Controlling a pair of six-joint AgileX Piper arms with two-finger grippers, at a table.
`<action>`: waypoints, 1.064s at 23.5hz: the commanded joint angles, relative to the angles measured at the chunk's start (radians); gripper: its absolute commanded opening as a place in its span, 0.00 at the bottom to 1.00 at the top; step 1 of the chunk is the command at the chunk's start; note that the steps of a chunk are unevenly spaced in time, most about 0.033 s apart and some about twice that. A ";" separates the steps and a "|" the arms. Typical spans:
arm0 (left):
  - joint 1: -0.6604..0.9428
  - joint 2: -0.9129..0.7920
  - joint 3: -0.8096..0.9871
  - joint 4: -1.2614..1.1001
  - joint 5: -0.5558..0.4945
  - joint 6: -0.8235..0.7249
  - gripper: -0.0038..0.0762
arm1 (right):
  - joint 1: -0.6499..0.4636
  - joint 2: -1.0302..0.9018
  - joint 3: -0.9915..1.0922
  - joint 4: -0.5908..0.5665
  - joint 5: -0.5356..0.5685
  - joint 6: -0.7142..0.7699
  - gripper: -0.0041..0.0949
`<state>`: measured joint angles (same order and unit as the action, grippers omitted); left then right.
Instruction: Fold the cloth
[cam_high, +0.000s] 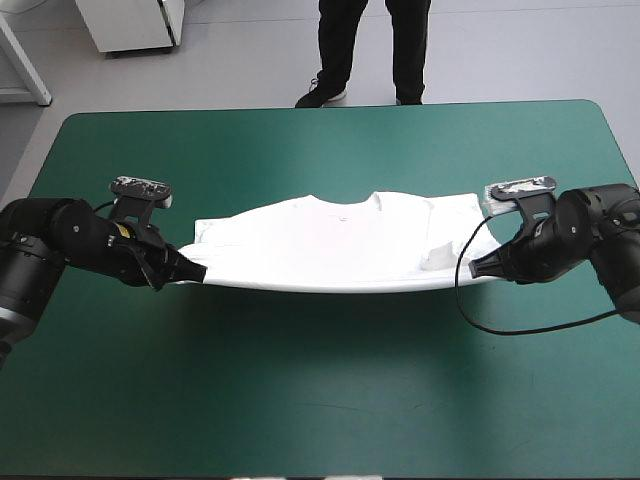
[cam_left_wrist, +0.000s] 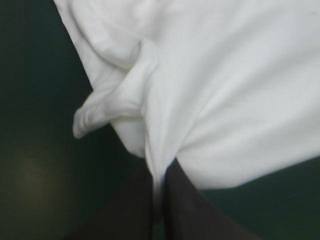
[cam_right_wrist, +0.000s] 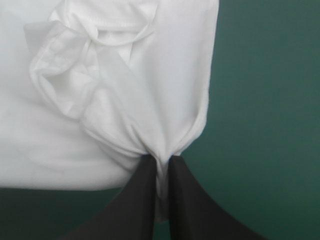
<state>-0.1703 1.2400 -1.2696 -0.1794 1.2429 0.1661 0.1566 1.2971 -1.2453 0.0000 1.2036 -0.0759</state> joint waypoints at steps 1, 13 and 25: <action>-0.006 -0.022 -0.058 -0.008 0.040 -0.012 0.04 | -0.005 -0.030 -0.065 -0.043 -0.038 0.003 0.02; -0.006 0.300 -0.264 0.105 -0.092 -0.041 0.04 | -0.005 0.413 -0.429 -0.091 -0.134 -0.005 0.02; -0.006 0.490 -0.311 0.125 -0.177 -0.033 0.04 | -0.098 0.643 -0.545 0.127 -0.133 -0.099 0.02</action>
<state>-0.1711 1.7607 -1.5450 -0.0510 1.1104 0.1395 0.0854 1.9563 -1.7555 0.0906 1.0909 -0.1463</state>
